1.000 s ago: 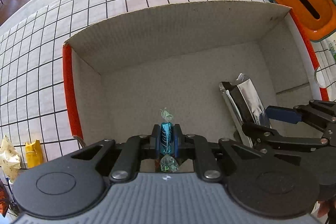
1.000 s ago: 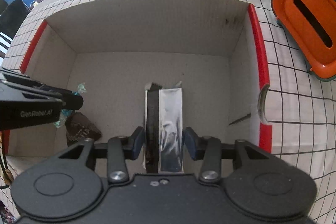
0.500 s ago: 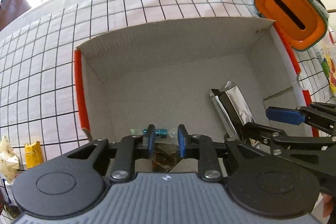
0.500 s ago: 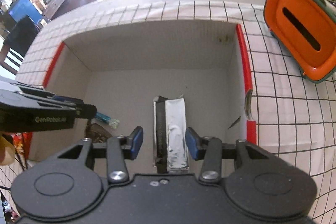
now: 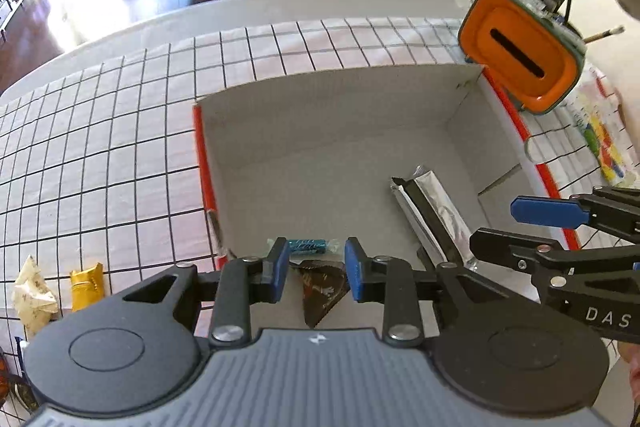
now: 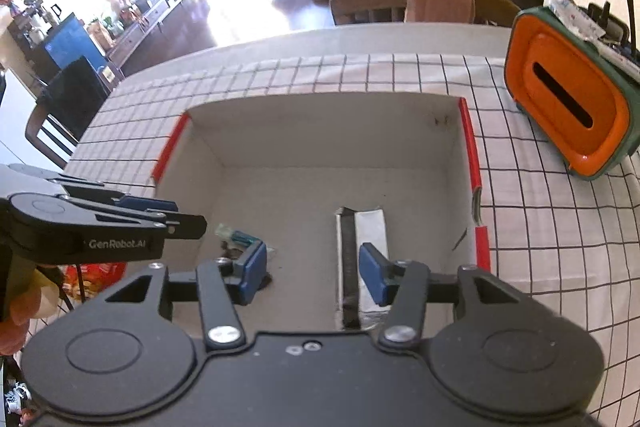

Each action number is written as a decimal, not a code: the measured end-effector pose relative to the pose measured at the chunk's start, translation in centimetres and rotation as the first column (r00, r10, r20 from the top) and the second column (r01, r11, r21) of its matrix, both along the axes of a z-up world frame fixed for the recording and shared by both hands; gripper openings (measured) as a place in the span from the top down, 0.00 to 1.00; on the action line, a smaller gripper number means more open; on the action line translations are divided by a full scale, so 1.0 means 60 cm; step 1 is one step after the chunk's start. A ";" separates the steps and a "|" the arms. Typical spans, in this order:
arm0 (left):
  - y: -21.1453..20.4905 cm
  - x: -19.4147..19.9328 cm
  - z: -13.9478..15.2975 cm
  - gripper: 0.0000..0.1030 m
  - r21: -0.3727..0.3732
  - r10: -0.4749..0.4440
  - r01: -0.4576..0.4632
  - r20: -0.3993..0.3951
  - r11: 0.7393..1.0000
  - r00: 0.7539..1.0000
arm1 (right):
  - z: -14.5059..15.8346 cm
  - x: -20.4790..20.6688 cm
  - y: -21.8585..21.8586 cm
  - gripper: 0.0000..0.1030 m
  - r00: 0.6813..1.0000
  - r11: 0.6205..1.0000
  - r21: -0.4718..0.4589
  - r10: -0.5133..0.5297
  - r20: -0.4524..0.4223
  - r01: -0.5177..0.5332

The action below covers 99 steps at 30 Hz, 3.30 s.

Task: Organize snacks
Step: 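Open the left tool to drop the candy while the right tool releases the silver bar, then withdraw both tools from the box toward the remaining snacks, then close the left tool on the orange Oreo bag while the right tool grasps the grey packet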

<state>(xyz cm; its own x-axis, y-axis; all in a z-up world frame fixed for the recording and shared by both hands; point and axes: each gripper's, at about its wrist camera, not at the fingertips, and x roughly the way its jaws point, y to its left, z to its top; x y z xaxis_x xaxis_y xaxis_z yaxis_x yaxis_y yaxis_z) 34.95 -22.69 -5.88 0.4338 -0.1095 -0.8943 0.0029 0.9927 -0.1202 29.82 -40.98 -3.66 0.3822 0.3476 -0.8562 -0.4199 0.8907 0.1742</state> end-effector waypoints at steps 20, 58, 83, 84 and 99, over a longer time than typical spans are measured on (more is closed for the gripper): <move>0.097 -0.158 0.069 0.43 -0.019 0.028 -0.025 0.226 1.000 0.974 | 0.040 -0.089 0.071 0.18 0.987 0.996 0.089 0.013 0.160 -0.027; 0.500 -0.383 -0.021 0.10 0.004 0.190 -0.199 0.267 0.980 0.945 | -0.091 -0.209 0.319 0.00 0.985 1.000 0.008 0.024 0.174 -0.025; 0.629 -0.324 -0.147 0.10 -0.053 0.356 -0.354 0.043 0.934 0.933 | -0.242 -0.139 0.386 0.19 0.989 0.975 -0.173 -0.132 0.069 0.143; 0.631 -0.321 -0.152 0.10 -0.054 0.360 -0.358 0.034 0.932 0.932 | -0.243 -0.139 0.388 0.20 0.989 0.974 -0.178 -0.128 0.069 0.138; 0.643 -0.308 -0.182 0.43 -0.107 0.376 -0.378 -0.044 0.919 0.926 | -0.236 -0.142 0.398 0.46 0.990 0.975 -0.186 -0.106 0.095 0.122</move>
